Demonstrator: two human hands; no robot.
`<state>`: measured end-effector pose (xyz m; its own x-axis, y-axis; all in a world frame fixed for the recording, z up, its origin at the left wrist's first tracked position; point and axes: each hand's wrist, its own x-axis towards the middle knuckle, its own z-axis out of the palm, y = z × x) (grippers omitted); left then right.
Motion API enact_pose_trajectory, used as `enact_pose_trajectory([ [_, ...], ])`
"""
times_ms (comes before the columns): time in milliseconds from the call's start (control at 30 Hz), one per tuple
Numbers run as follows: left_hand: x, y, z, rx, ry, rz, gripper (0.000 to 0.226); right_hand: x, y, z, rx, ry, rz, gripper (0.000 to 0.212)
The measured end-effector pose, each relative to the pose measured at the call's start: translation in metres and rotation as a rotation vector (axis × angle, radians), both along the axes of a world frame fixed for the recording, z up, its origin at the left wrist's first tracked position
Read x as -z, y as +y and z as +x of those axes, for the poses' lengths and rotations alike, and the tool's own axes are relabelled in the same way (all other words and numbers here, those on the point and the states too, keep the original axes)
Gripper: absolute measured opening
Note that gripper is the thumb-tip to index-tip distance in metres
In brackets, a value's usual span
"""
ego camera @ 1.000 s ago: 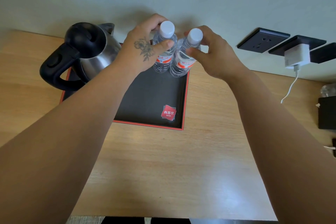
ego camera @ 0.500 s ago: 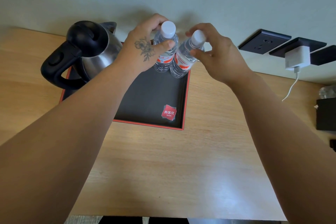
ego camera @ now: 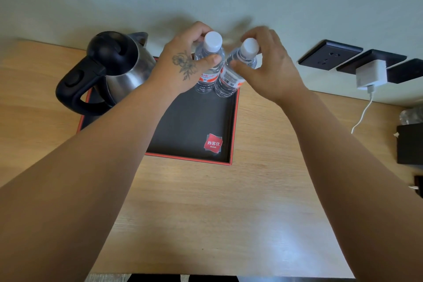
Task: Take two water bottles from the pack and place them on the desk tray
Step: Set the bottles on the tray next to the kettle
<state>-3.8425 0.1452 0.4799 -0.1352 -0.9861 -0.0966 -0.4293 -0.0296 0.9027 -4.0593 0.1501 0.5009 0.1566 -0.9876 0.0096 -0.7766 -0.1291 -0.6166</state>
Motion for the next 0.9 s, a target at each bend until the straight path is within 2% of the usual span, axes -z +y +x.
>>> enact_pose_trajectory([
  [100,0.000,0.000,0.000,0.005,-0.007,0.000,0.037,-0.004,0.003,-0.005,-0.038,-0.022,0.070,0.045],
  [233,0.000,0.000,-0.001,-0.001,0.006,0.024,0.037,-0.003,0.000,-0.009,-0.039,-0.023,0.068,0.038],
  [467,0.002,0.001,-0.002,-0.010,0.026,0.033,0.036,0.009,-0.002,-0.005,0.098,0.055,-0.005,0.058],
  [633,0.001,-0.003,-0.001,0.010,0.018,0.024,0.037,0.011,-0.003,0.003,0.119,0.007,-0.040,0.062],
  [800,0.005,-0.002,-0.004,0.012,0.022,-0.080,0.035,0.009,-0.002,0.004,0.125,-0.079,-0.039,0.057],
  [900,0.005,-0.004,-0.007,0.001,0.029,-0.067,0.033,0.008,-0.002,0.004,0.124,-0.094,-0.032,0.055],
])
